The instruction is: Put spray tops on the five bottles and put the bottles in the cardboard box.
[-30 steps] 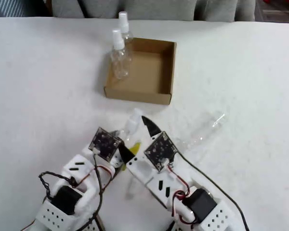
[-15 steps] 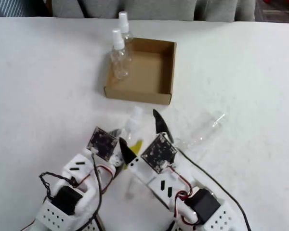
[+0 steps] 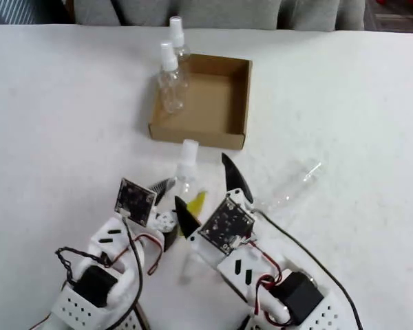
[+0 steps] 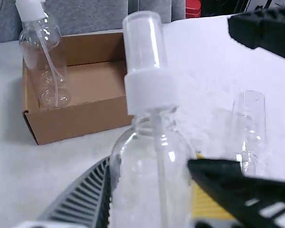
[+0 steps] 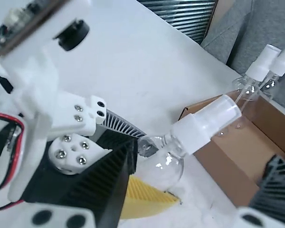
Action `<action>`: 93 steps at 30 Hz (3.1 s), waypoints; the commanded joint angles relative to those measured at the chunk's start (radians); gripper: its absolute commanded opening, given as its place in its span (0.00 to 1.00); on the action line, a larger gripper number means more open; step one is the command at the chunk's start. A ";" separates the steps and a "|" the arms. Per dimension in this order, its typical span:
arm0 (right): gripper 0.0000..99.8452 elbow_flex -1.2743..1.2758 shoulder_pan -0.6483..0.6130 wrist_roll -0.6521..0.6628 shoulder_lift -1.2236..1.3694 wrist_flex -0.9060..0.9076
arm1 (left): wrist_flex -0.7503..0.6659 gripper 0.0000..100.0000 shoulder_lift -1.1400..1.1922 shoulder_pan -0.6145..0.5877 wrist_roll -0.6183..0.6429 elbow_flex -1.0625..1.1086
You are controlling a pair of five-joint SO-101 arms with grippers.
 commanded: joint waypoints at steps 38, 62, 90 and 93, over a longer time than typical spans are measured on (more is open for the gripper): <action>0.37 -0.089 0.252 -0.072 0.019 0.015 | -0.749 0.02 -0.013 -0.335 0.025 -0.005; 0.37 -0.037 0.300 -0.069 0.010 -0.067 | -1.026 0.02 -0.013 -0.412 0.028 -0.003; 0.02 -0.037 0.472 -0.074 0.021 -0.177 | -0.358 0.02 -0.012 -0.059 0.018 -0.003; 0.02 -0.037 0.473 -0.074 0.021 -0.179 | -0.361 0.02 -0.010 -0.074 0.018 -0.003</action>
